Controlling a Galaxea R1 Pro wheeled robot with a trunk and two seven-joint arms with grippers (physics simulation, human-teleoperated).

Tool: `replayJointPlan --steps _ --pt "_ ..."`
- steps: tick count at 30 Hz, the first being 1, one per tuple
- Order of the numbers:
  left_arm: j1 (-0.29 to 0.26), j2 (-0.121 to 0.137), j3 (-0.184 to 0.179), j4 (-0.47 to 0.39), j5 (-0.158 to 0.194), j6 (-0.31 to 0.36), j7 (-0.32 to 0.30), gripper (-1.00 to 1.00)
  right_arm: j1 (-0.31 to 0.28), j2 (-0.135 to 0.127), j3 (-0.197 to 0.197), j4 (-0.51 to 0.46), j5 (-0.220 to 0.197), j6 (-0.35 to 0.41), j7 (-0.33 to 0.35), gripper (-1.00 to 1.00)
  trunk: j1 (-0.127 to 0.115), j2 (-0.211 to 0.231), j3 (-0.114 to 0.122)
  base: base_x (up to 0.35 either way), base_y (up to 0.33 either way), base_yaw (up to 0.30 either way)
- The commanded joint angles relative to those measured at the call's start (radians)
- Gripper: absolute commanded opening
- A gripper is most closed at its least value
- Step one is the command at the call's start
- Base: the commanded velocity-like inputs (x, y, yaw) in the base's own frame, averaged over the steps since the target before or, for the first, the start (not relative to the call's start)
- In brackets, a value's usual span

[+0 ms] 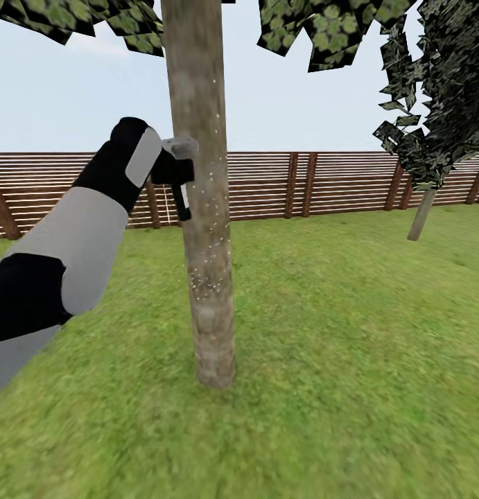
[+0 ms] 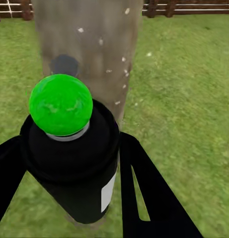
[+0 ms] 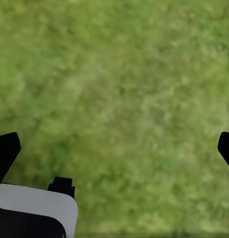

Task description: In the garden, pick up the pesticide atomizer on the floor and spray pesticide onto both trees until each tree trunk is fully covered.

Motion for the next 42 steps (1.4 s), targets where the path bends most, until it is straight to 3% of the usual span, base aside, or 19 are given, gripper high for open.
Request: replayJointPlan --steps 1,4,7,12,20,25,28,31,35,42 --pt "-0.027 0.015 -0.004 0.006 0.015 0.002 0.009 -1.0 0.0 0.0 0.009 0.0 -0.007 -0.002 -0.003 1.0 0.0 -0.001 -0.002 0.0 0.0 0.0" --pt "-0.089 0.031 -0.004 0.058 0.015 0.003 0.009 -1.0 0.0 0.0 0.009 0.0 -0.008 -0.002 -0.003 1.0 0.0 -0.001 -0.002 0.0 0.0 0.0" --pt "-0.199 0.035 -0.004 0.139 0.015 0.002 0.009 -1.0 0.0 0.0 0.009 0.0 -0.007 -0.001 -0.003 1.0 0.0 -0.001 -0.002 0.0 0.0 0.0" --pt "-0.273 0.043 -0.004 0.156 0.015 0.002 0.009 -1.0 0.0 0.0 0.009 0.001 -0.007 -0.001 -0.003 1.0 0.0 -0.001 -0.002 0.0 0.0 0.0" --pt "-0.289 0.04 -0.003 0.205 0.02 0.003 0.007 -1.0 0.0 0.0 0.009 0.005 -0.007 -0.001 -0.003 1.0 0.0 -0.001 -0.002 0.0 0.0 0.0" --pt "-0.289 -0.038 0.0 0.207 0.024 0.002 0.004 -1.0 0.0 0.0 0.009 0.005 -0.007 -0.001 -0.003 1.0 0.0 -0.001 -0.002 0.0 0.0 0.0" --pt "-0.289 -0.053 -0.001 0.201 0.11 0.001 0.004 -1.0 0.0 0.0 0.009 0.005 -0.007 -0.001 -0.003 1.0 0.0 -0.001 -0.002 0.0 0.0 0.0" --pt "-0.289 -0.056 -0.001 0.201 0.149 0.001 0.005 -1.0 0.0 0.0 0.009 0.005 -0.007 -0.001 -0.003 1.0 0.0 -0.001 -0.002 0.0 0.0 0.0" --pt "-0.289 -0.053 0.004 0.209 0.154 -0.001 0.007 -1.0 0.0 0.0 0.009 0.005 -0.007 -0.001 -0.003 1.0 0.0 -0.001 -0.002 0.0 0.0 0.0" --pt "-0.289 -0.027 0.007 0.368 0.154 -0.008 0.011 -1.0 0.0 0.0 0.009 0.005 -0.007 -0.001 -0.003 1.0 0.0 -0.001 -0.002 0.0 0.0 0.0"
